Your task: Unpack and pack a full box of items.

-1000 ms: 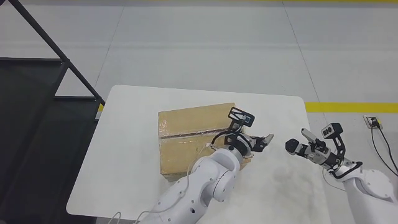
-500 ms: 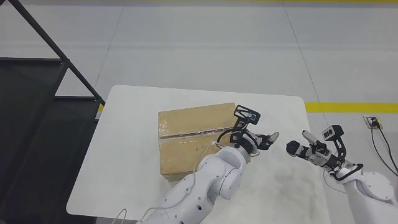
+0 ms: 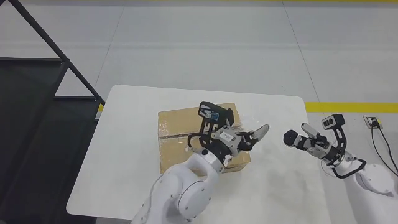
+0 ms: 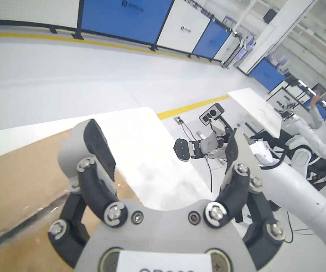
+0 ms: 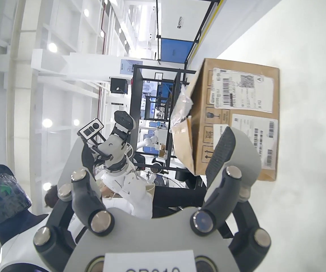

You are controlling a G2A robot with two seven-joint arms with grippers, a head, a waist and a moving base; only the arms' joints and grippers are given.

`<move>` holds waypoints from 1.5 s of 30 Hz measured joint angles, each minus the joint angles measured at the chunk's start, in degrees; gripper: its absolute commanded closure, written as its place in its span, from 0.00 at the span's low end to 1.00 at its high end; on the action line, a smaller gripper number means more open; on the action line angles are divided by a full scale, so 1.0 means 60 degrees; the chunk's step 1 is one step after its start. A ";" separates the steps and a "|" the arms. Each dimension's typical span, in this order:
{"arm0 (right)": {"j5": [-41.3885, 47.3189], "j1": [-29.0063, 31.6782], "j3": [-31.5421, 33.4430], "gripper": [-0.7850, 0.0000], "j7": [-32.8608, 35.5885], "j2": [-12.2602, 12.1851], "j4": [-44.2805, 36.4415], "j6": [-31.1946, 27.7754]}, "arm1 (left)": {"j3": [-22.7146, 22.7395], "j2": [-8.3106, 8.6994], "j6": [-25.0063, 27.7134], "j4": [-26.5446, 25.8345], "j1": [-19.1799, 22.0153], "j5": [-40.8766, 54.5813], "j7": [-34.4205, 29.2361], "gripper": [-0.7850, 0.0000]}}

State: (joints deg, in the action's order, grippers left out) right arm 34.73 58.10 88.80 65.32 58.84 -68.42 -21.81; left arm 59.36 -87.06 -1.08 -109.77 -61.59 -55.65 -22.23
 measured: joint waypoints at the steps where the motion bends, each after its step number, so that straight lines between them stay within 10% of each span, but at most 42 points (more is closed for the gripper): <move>1: -0.0169 -0.0078 -0.0090 0.00 -0.0046 0.0000 -0.0325 0.0083 | 0.0620 0.0108 0.0234 -0.0632 -0.0453 0.0154 -0.0094 0.00; 7: -0.1690 -0.0931 -0.1160 0.00 -0.0311 0.0063 -0.1751 0.1272 | 0.3919 0.0469 0.1031 -0.2289 -0.2247 0.1196 0.0074 0.00; 16: -0.2439 -0.2702 -0.3092 0.00 -0.0529 0.0417 -0.1093 0.1588 | 0.7574 0.0780 0.2410 -0.1409 -0.3684 0.3321 -0.0069 0.00; 45: -0.2894 -0.5245 -0.5979 0.00 -0.0686 0.1406 0.1556 0.2556 | 0.8165 0.1216 0.2724 -0.0215 -0.3577 0.4891 -0.0279 0.00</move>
State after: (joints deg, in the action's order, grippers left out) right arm 17.36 26.62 52.92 61.20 67.28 -59.08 -6.47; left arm 108.35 -79.76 15.26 -111.06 -83.05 -26.30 -23.90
